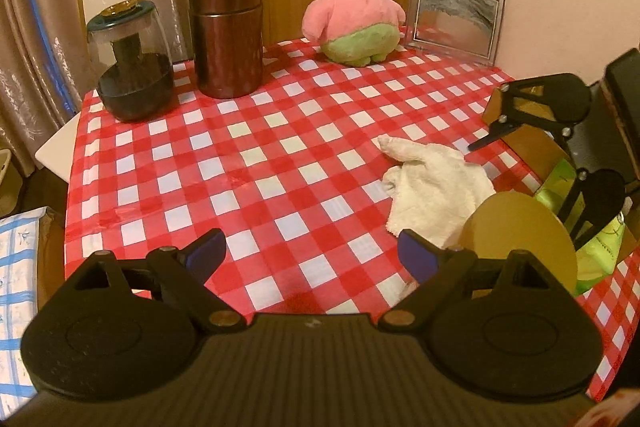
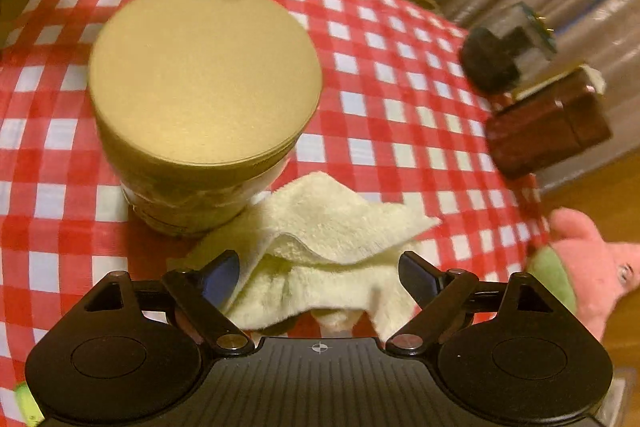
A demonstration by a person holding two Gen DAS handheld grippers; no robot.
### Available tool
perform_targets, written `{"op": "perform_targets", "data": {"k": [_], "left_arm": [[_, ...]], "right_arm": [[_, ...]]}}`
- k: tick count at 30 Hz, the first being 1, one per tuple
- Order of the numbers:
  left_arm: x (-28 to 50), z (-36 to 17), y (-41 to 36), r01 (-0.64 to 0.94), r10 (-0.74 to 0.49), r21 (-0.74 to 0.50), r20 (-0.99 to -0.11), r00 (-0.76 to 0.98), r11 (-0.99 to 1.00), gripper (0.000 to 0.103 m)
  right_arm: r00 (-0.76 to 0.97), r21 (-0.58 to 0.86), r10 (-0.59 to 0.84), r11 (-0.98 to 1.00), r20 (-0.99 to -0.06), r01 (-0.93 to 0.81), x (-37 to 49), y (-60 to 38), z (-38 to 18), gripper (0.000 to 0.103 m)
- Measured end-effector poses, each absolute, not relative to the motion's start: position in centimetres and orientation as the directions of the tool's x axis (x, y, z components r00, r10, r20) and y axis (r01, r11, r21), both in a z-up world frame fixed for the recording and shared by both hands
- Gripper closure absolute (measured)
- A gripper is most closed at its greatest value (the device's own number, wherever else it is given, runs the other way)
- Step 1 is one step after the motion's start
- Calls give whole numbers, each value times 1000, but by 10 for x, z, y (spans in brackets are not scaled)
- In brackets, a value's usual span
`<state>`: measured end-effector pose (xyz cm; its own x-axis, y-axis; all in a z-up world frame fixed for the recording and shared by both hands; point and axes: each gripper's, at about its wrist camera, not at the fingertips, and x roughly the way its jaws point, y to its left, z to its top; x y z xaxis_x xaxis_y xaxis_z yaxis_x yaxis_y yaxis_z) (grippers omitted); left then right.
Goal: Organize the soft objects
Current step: 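Grasp the white towel with the right gripper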
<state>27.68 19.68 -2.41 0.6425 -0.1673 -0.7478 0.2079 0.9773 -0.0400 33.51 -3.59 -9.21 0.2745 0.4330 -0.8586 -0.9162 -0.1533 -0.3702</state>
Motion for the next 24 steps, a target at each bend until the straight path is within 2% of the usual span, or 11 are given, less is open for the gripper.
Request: {"op": "perform_targets", "data": {"k": [8, 10, 11, 13, 15, 16, 18, 24], "left_arm": [[282, -37, 205, 206, -167, -43, -755, 634, 978, 12], [283, -40, 208, 200, -167, -49, -755, 634, 979, 12], [283, -41, 208, 199, -167, -50, -756, 633, 979, 12], [283, -44, 210, 196, -168, -54, -758, 630, 979, 12], [284, -47, 210, 192, -167, -56, -761, 627, 980, 12], [284, -48, 211, 190, -166, -58, -762, 626, 980, 12], [285, -49, 211, 188, -169, -63, -762, 625, 980, 12], [291, -40, 209, 197, -182, -72, -761, 623, 978, 12]], "right_arm": [[200, -324, 424, -241, -883, -915, 353, -25, -111, 18], [188, -309, 425, -237, -886, -921, 354, -25, -111, 32], [189, -308, 424, -234, -886, -922, 354, -26, -111, 45], [193, -304, 426, -212, -884, -929, 354, -28, -109, 57], [193, -289, 430, -171, -882, -942, 356, -30, -106, 79], [196, -284, 435, -147, -879, -947, 356, -32, -103, 84], [206, -278, 458, -95, -865, -956, 356, -36, -96, 93], [274, -265, 556, 99, -785, -959, 358, -62, -52, 94]]}}
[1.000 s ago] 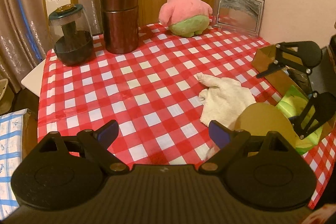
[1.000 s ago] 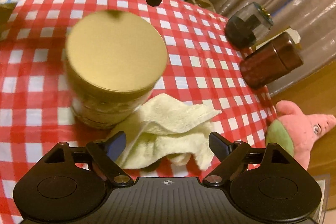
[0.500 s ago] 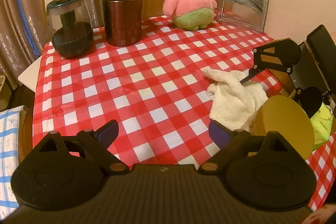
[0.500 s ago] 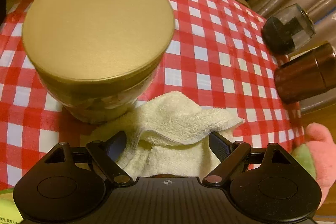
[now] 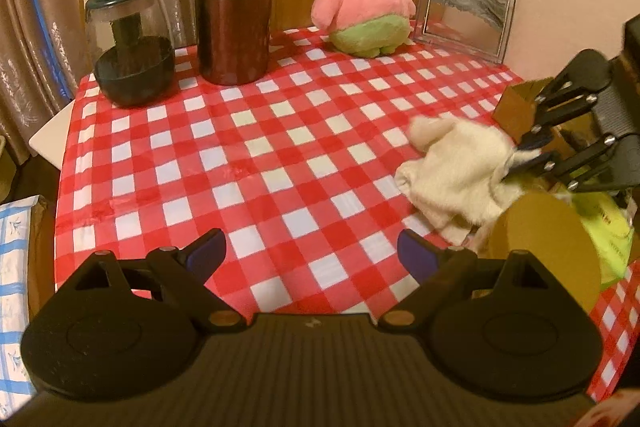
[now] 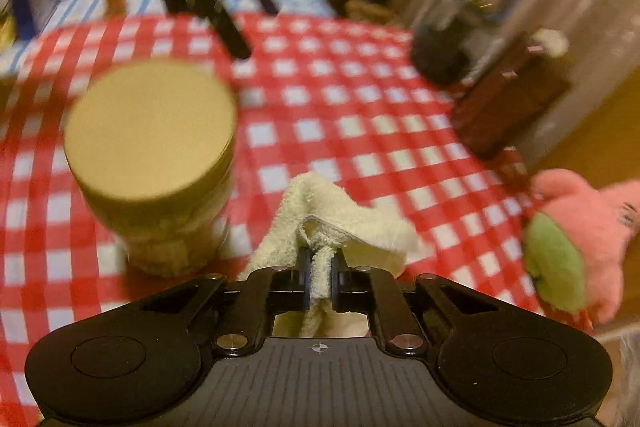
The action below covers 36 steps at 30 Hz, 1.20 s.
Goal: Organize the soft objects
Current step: 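Grasp the white towel with the right gripper, then lift the towel with the right gripper while the left gripper grasps the black hair tie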
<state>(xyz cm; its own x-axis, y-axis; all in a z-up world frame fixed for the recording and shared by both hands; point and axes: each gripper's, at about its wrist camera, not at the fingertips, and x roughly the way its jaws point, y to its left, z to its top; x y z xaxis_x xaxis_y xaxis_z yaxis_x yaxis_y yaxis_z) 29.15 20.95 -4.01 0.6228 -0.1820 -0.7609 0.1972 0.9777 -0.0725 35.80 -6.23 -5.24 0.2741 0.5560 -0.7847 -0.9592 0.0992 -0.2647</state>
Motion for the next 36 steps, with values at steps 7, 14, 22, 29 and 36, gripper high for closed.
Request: {"op": "perform_targets", "data": {"k": [7, 14, 22, 29, 36], "left_arm": [[316, -22, 192, 248, -225, -88, -765, 603, 965, 12], [358, -17, 150, 368, -295, -97, -794, 531, 925, 12], [383, -18, 93, 539, -347, -76, -838, 422, 839, 12], [407, -33, 51, 697, -374, -105, -894, 246, 709, 31], [416, -61, 14, 835, -305, -126, -951, 53, 536, 54]], "right_arm": [[409, -294, 586, 286, -699, -912, 356, -101, -2, 94], [548, -310, 527, 474, -649, -824, 361, -133, 20, 94], [645, -297, 468, 619, -604, -727, 369, -164, 37, 94], [640, -252, 458, 655, -617, -712, 371, -171, 32, 94], [629, -198, 438, 698, -643, -688, 382, -179, 19, 94]]}}
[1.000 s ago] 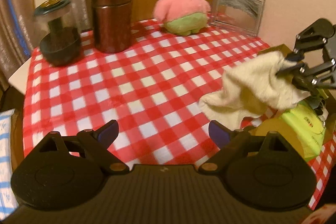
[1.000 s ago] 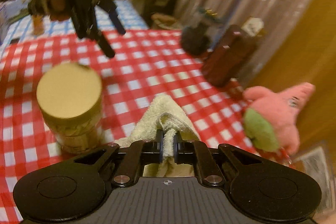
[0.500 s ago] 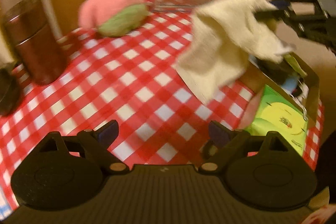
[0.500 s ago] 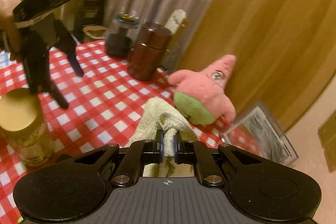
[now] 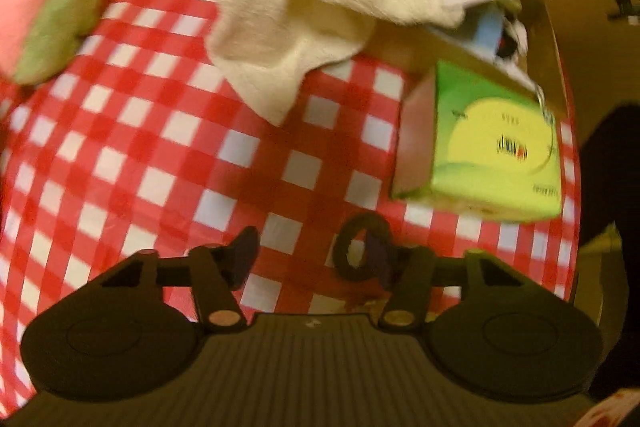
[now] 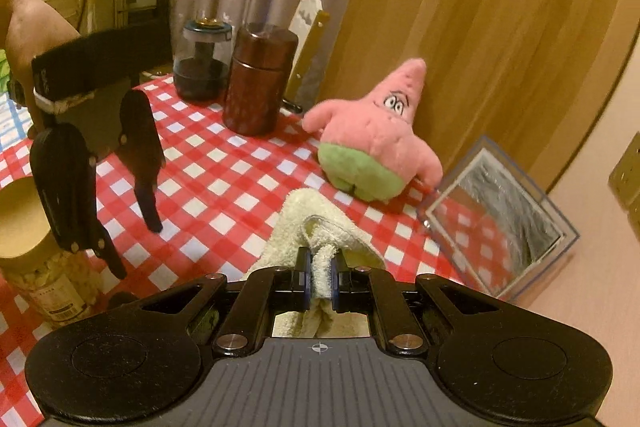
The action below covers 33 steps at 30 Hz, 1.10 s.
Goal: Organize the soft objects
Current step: 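Lift the towel with the right gripper while the left gripper grasps the black hair tie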
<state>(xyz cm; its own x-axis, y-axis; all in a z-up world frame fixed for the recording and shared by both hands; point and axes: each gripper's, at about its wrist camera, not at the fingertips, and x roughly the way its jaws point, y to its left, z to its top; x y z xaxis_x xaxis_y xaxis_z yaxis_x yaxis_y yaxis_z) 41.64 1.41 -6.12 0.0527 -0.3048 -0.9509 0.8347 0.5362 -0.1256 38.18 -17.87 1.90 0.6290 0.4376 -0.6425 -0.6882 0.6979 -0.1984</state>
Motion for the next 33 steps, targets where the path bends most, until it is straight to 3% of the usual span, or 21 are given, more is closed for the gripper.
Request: {"op": "perform_targets", "data": {"k": [15, 27, 33], "left_arm": [[411, -110, -36, 938, -123, -143, -986, -109, 316, 72], [403, -135, -54, 947, -37, -93, -996, -86, 307, 95], [406, -127, -46, 929, -65, -60, -997, -38, 366, 96]], "right_arm": [[619, -152, 401, 746, -675, -648, 391, -193, 0, 94], [627, -130, 389, 774, -674, -620, 390, -206, 3, 94], [632, -124, 383, 784, -673, -608, 386, -210, 7, 94]]}}
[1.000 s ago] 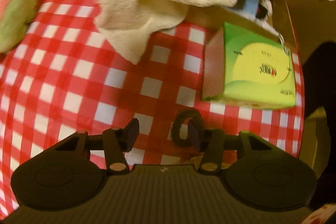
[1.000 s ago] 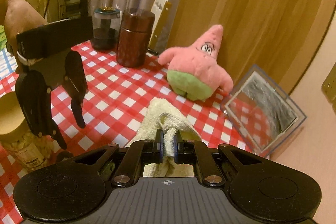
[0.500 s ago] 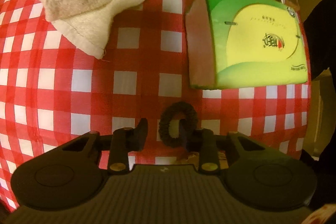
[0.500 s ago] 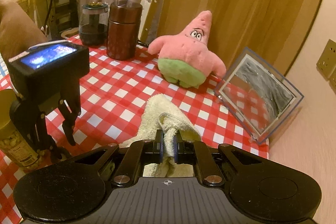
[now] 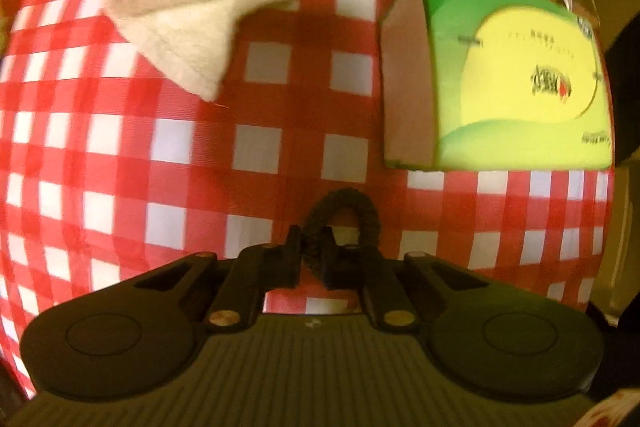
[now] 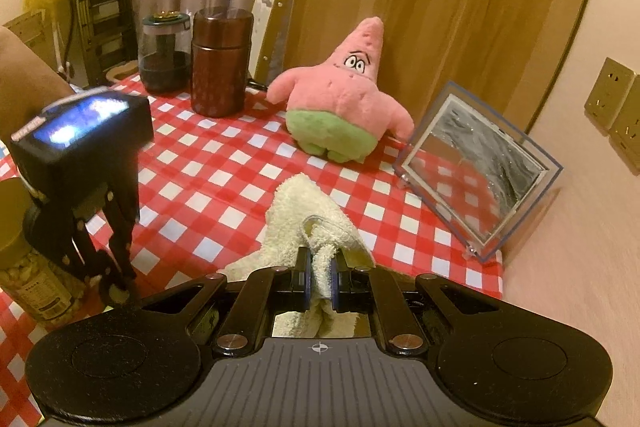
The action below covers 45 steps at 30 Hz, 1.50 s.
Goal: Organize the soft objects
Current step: 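Lift the towel with the right gripper while the left gripper grasps the black hair tie, then carry the towel and hair tie over the cardboard box with both grippers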
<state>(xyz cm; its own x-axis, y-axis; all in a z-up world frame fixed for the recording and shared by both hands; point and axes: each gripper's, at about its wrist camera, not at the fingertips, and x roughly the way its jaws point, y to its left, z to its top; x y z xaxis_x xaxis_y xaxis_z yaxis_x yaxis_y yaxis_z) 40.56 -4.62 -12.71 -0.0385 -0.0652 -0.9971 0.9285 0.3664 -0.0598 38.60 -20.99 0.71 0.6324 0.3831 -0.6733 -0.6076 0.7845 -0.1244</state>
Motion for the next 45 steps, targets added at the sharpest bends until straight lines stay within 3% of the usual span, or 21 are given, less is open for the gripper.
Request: {"op": "perform_targets", "data": {"k": [9, 16, 21, 33, 45], "left_arm": [[412, -56, 1, 742, -216, -25, -963, 163, 670, 96], [394, 4, 22, 513, -328, -115, -879, 346, 851, 96], [361, 35, 20, 433, -364, -164, -824, 434, 886, 96], [284, 80, -30, 404, -423, -226, -748, 511, 887, 96], [261, 77, -86, 429, -478, -274, -724, 498, 861, 96]], "right_arm": [[637, -67, 402, 811, -658, -581, 373, -212, 30, 94], [661, -35, 425, 826, -618, -563, 347, -221, 73, 94], [693, -34, 426, 838, -582, -544, 319, -236, 109, 94], [767, -53, 371, 884, -523, -464, 246, -298, 164, 94], [734, -10, 304, 921, -607, -390, 237, -347, 125, 94]]}}
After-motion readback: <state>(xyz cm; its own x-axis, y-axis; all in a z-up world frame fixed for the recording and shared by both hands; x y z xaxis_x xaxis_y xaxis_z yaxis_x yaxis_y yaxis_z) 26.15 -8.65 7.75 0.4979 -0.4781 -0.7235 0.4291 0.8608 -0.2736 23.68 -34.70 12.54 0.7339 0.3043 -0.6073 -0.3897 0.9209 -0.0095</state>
